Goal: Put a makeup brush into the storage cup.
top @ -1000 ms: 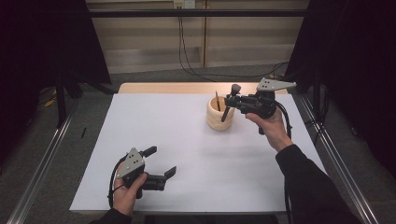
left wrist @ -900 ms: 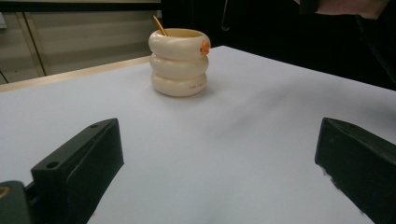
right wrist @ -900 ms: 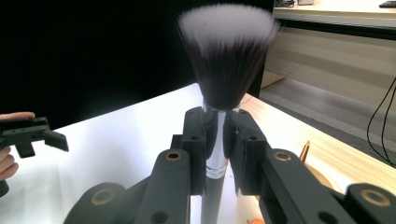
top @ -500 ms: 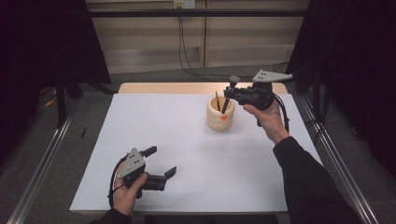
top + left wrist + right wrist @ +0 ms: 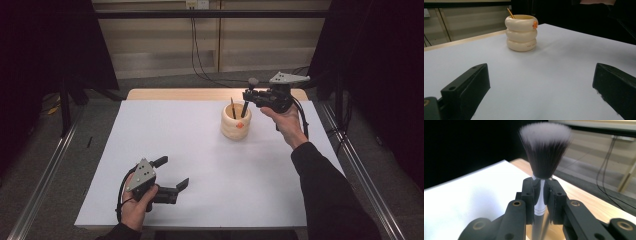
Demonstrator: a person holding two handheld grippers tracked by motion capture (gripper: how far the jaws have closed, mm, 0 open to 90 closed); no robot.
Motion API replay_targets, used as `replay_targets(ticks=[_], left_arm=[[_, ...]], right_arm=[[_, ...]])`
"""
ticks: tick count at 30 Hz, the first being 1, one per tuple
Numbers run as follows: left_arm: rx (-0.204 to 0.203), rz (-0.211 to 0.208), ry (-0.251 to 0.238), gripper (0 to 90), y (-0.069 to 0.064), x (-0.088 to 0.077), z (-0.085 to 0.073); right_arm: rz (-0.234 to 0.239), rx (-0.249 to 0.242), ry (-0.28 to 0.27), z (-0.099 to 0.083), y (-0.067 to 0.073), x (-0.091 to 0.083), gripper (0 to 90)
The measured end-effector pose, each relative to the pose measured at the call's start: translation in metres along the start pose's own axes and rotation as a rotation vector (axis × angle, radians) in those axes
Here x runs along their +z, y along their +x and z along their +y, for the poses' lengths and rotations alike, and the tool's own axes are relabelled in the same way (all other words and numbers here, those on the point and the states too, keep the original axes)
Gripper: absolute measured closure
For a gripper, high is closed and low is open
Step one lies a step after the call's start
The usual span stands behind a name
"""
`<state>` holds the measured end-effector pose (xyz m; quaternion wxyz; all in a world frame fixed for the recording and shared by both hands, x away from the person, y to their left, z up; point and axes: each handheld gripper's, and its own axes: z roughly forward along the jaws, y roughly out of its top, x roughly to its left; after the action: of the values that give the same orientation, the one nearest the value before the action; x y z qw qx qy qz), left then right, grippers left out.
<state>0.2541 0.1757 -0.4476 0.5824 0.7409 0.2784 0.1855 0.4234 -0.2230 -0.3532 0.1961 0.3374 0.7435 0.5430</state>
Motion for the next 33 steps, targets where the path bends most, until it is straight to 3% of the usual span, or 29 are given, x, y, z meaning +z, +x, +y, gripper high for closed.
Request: replay_targets(ticks=[3,4,5,12,21,28,33], left_arm=[[0.027,0.006,0.026,1.1,0.002,-0.001,0.000],[0.021,-0.008,0.018,1.1,0.003,0.000,-0.001],[0.016,0.006,0.018,1.2,0.002,-0.001,0.000],[0.027,0.003,0.022,1.2,0.002,-0.001,0.000],[0.007,0.001,0.010,1.1,0.002,-0.001,-0.001],[0.025,0.004,0.019,1.2,0.003,-0.001,0.000],[0.008,0.007,0.013,1.2,0.002,0.000,-0.001]], right_arm=[[0.000,0.016,0.006,-0.005,-0.002,0.005,77.6],[-0.002,0.013,0.011,-0.006,-0.002,0.006,77.6],[-0.009,0.011,0.014,-0.006,-0.002,0.007,77.6],[-0.005,0.013,0.022,-0.009,-0.001,0.012,77.6],[-0.027,0.026,0.036,-0.017,-0.003,0.018,77.5],[-0.027,0.035,0.050,-0.025,-0.004,0.021,77.4],[-0.024,0.035,0.056,-0.027,-0.004,0.025,77.4]])
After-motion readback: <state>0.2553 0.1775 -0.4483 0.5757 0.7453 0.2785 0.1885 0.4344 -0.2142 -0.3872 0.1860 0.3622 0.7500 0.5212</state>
